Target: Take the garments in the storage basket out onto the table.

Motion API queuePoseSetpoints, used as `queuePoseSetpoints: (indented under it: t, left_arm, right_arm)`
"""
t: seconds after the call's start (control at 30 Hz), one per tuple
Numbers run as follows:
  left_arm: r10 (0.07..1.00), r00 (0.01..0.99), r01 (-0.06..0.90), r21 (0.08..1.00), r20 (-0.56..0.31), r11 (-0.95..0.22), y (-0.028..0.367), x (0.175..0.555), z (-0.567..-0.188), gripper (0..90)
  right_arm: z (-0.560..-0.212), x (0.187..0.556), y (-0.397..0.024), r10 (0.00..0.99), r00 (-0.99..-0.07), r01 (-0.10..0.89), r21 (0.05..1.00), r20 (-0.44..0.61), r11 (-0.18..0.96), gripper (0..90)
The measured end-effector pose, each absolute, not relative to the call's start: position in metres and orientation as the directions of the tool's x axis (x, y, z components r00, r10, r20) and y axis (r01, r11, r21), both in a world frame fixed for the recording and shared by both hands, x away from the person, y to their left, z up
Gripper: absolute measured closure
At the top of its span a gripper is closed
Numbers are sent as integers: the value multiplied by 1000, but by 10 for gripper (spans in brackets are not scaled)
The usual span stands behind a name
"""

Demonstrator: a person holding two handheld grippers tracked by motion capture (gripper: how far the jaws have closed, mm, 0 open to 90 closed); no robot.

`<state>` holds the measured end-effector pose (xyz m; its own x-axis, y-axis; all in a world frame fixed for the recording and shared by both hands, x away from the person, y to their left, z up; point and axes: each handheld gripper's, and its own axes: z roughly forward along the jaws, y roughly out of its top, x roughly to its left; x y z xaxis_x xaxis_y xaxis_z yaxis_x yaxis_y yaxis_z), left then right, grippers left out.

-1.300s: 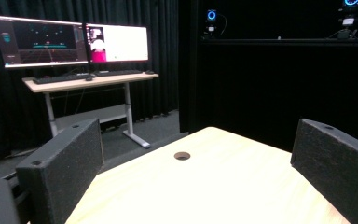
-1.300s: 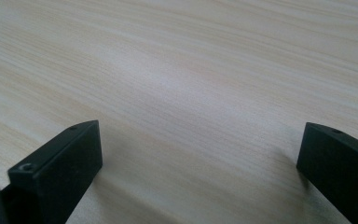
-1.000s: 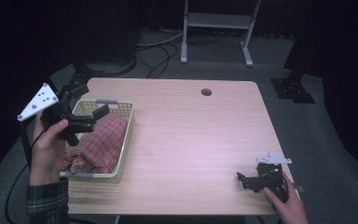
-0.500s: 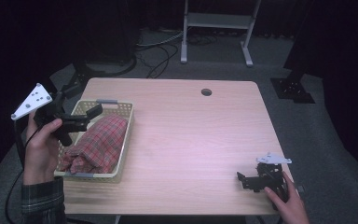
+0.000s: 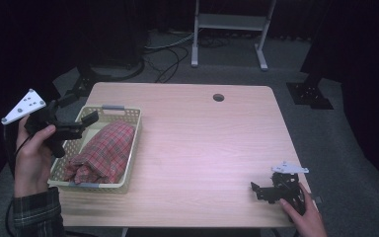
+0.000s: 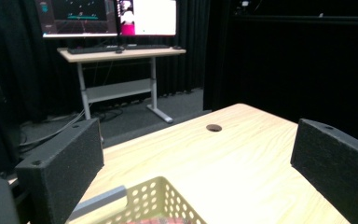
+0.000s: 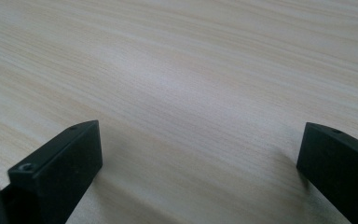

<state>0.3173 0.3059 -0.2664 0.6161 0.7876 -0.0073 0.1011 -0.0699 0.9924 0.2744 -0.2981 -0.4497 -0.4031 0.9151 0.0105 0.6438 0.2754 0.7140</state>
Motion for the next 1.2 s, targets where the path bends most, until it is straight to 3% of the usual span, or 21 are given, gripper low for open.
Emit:
queuePoseSetpoints:
  t: [1.2]
  left_arm:
    - [794, 607, 301, 936, -40, -182, 303, 327, -283, 22]
  right_arm:
    - [-450, 274, -298, 915, -403, 644, 714, 11, 275, 0]
